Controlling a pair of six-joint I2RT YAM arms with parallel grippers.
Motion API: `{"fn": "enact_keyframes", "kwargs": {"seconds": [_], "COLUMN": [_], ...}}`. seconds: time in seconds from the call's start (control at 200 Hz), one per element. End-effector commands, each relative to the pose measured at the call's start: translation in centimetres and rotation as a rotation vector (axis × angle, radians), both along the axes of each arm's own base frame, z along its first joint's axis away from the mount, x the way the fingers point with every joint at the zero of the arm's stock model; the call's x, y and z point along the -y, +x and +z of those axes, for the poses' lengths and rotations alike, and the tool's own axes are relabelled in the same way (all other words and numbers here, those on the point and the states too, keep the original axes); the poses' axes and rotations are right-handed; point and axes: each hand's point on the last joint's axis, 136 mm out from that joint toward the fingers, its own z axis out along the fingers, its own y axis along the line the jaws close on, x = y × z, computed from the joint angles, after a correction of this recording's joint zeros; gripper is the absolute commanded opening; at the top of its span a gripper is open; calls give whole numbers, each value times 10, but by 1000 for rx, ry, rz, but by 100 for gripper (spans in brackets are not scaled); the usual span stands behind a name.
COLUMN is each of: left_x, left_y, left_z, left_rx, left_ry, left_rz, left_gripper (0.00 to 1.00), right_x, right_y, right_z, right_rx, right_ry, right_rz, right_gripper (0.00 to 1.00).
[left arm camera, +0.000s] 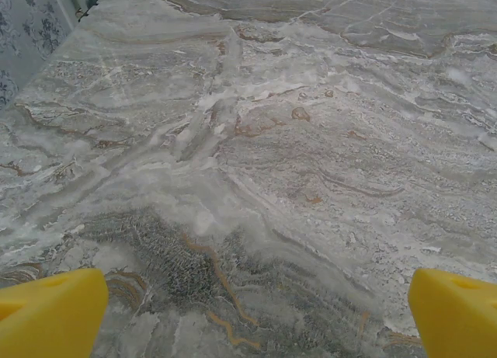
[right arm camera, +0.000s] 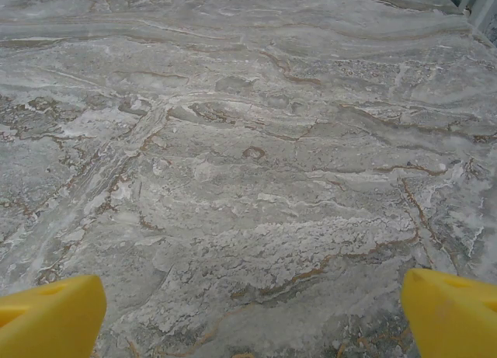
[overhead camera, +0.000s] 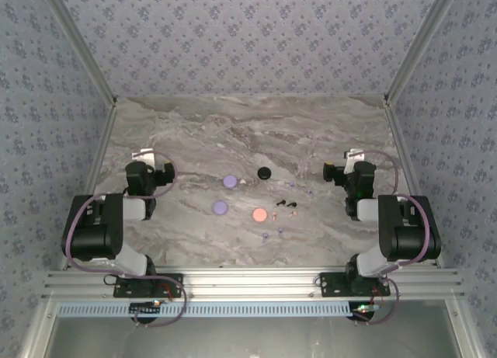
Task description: Insert the wireless bluetooth earbuds into the charging case
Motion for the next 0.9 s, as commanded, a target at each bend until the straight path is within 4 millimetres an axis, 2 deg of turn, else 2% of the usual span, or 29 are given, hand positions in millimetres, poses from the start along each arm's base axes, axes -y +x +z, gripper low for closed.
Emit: {"fn": "enact_keyframes", "kwargs": {"seconds": [0.0,0.685,0.77,0.899], "left_x": [3,3,2,-3], "left_y": [6,6,8,7], "left_z": [9,9,20,53], "left_rx": [26,25,18,-12], "left_ry": [-10,-11,-12,-11], "left_rz": [-9,-8,-3,42], "left_gripper": [99,99,99,99], "right_x": [2,3,7,9], "right_y": [5,4,5,7], "right_z": [4,4,9,34], "right_rx": [10,12,4,-83], "right_ry": [-4,18,19,4], "right_rz": [-13,-5,-25,-27], "right_gripper": [100,100,100,100]}}
